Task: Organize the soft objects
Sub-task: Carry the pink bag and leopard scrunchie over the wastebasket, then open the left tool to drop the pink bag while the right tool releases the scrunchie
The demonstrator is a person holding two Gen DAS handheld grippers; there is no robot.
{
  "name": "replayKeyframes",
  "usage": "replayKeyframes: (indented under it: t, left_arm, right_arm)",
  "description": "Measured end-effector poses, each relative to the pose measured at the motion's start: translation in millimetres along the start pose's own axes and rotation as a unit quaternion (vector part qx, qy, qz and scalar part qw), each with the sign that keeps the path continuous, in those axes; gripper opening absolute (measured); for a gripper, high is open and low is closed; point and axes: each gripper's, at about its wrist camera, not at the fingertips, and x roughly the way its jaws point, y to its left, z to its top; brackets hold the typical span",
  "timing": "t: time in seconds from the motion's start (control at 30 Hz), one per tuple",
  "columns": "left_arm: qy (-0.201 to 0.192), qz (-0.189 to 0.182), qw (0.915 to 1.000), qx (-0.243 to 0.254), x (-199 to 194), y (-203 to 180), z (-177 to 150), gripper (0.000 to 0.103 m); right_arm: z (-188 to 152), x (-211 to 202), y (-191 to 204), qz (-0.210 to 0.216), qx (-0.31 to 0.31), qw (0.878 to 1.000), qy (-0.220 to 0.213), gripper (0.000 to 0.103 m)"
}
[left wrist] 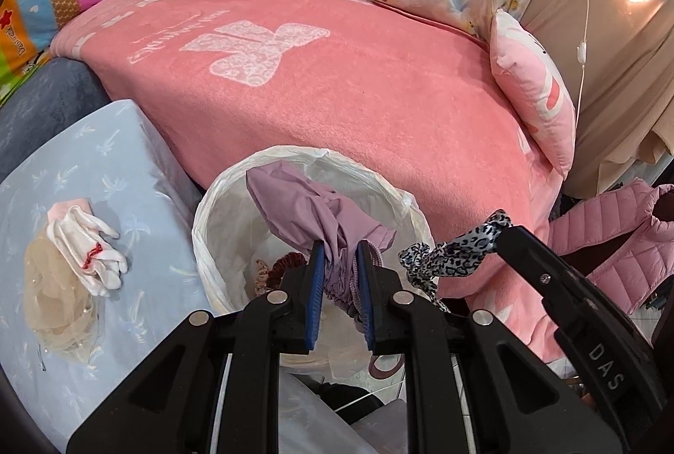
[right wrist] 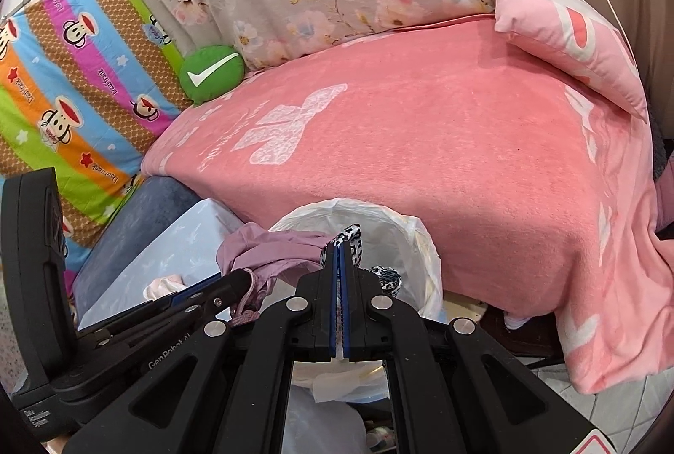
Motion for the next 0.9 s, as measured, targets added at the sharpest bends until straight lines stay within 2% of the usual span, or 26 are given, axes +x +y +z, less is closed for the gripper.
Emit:
replayKeyframes:
  t: [0.43,0.5,0.53,0.57,0.63,0.9]
  left_arm:
    - [0.022,0.008,0.9991,-0.035,17.5,31.7,-2.4,0.019]
    - [0.024,0.008,0.9988,-0.041,18.1,36.3,-3.3,0.029]
    - [0.023,0.009,0.9987,-0.044,17.1,38.4,-3.7,0.039]
    - [0.019,0.013,0.9986,-0.047,15.1,40.7,-3.9,0.054]
    - [0.004,0.031,0.9982,-0.051,10.1,44.6,-4.0,0.067]
    - [-0.005,0.057,0.9963,-0.065,1.5,62.9,-6.1,0.069]
  right_arm:
    - [0.2,23.0,15.0,0.012,-0.014,1.0,0.018,0.001]
    - [-0.3,26.4,19.6,0.015,-0.016,1.0,0.021,0.001]
    - [-0.2,28.4,21.9,0.016,-0.017,0.999,0.023,0.001]
    - [-0.2,30.0,24.5,0.018,-0.018,0.999,0.024,0.001]
    - [0.3,34.2,28.9,0.021,-0.021,0.999,0.027,0.001]
    - [-1.3,41.5,44.2,0.029,-0.029,0.999,0.031,0.011]
